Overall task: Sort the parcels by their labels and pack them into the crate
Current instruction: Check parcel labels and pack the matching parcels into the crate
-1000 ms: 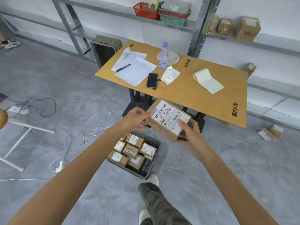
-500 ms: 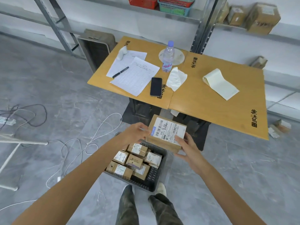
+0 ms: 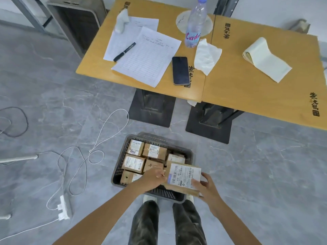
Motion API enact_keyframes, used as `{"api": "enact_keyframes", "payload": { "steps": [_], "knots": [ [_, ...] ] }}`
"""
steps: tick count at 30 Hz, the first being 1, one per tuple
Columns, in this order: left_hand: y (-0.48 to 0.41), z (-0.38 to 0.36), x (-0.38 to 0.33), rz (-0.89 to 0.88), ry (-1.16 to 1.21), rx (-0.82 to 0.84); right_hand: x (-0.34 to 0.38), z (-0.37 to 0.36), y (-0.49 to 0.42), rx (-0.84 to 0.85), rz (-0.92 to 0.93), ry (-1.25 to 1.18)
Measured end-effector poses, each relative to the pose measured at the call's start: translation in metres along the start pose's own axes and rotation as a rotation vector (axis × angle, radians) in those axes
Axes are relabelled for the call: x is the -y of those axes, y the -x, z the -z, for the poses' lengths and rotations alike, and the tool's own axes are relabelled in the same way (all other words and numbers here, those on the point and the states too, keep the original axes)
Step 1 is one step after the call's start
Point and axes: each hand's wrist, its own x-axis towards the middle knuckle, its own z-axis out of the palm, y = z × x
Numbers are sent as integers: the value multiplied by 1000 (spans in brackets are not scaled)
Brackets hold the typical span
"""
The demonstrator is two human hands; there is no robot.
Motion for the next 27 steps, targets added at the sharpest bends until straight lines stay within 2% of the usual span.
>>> {"api": "enact_keyframes", "payload": {
  "steps": [4,7,14,20,24,27],
  "knots": [
    [-67,-33,54,41,-46,73,-50,-19,-64,-17,-83,43],
    [-122,-60,93,79,22,92,-90,-36,-117,-11,-106,98],
    [-239,-105,171,224,125,80,-153,-66,-248,-96,3,444],
    [-293,-135,226,315,57,26,-192,-91,-341,-103,116,644],
    [-308,-141,253,278,25,51,-206,-110,-387,-152,123,638],
    [-315,-147,264,244,-3,55,-213,-118,-408,-102,117,627]
  ]
}}
